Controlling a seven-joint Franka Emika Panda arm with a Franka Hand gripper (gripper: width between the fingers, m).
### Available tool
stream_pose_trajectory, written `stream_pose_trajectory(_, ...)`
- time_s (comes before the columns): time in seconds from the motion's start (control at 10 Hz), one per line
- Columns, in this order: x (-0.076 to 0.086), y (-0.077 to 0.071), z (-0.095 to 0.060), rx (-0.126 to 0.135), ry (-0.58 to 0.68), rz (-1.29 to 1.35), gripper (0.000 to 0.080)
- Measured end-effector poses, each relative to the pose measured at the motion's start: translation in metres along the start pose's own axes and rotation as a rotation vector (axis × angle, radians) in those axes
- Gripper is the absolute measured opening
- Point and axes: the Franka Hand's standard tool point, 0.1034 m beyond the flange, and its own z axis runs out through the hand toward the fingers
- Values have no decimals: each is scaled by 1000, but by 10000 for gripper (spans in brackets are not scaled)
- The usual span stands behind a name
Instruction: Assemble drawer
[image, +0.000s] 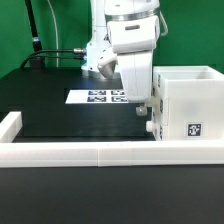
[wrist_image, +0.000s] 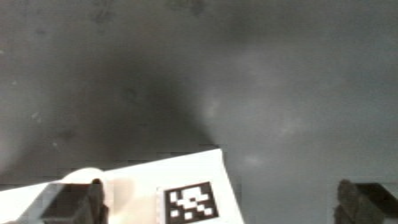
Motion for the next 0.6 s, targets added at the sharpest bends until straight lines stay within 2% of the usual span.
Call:
stream_pose_trajectory(0.2,-4,0,-1,2,-1,8,649)
stream_pose_trajectory(0.4,-19,-2,0,2,-3,29,649)
stream_pose_trajectory(0.6,-18,-2,0,3,-2,30,649)
